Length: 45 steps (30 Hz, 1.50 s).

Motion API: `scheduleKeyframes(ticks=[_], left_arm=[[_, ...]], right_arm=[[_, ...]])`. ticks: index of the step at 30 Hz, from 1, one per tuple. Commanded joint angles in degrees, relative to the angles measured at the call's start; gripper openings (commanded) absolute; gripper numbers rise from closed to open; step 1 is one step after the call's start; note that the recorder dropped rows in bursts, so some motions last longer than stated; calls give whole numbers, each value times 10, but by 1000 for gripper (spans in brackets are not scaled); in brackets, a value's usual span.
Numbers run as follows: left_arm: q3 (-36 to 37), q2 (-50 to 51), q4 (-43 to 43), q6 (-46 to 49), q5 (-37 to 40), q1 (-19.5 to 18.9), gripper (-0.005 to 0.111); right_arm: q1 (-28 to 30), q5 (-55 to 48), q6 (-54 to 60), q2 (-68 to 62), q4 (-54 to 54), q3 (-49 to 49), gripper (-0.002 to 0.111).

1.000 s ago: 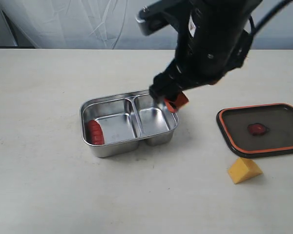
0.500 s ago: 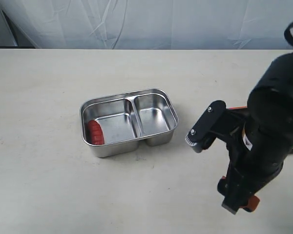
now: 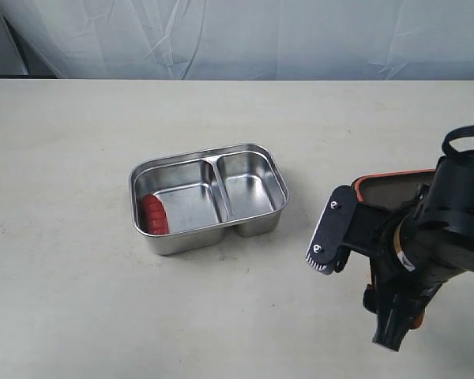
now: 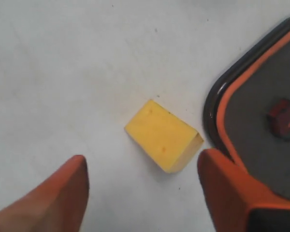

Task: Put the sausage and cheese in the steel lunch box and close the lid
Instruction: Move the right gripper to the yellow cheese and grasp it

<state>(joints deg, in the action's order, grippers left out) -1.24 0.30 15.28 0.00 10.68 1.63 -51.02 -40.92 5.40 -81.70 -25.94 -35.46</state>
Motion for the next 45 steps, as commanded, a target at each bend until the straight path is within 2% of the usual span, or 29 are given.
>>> scheduleKeyframes(ticks=[1, 5, 16, 17, 21, 23, 35, 41, 45], left_arm=[[2, -3, 0, 0, -3, 4, 0], [2, -3, 0, 0, -3, 4, 0], [2, -3, 0, 0, -3, 4, 0], [2, -3, 0, 0, -3, 4, 0], [2, -3, 0, 0, -3, 4, 0], [2, -3, 0, 0, -3, 4, 0], [2, -3, 0, 0, -3, 3, 0], [2, -3, 0, 0, -3, 3, 0], [2, -3, 0, 0, -3, 3, 0]], right_arm=[[3, 7, 2, -16, 2, 3, 47], [3, 7, 1, -22, 2, 3, 37], [3, 5, -5, -22, -38, 3, 37], [3, 3, -11, -22, -49, 3, 39], [3, 1, -15, -29, -77, 3, 60], [3, 1, -15, -38, -77, 3, 66], [3, 11, -13, -103, -105, 3, 66], [3, 13, -12, -142, -108, 3, 56], [3, 9, -12, -145, -108, 3, 30]])
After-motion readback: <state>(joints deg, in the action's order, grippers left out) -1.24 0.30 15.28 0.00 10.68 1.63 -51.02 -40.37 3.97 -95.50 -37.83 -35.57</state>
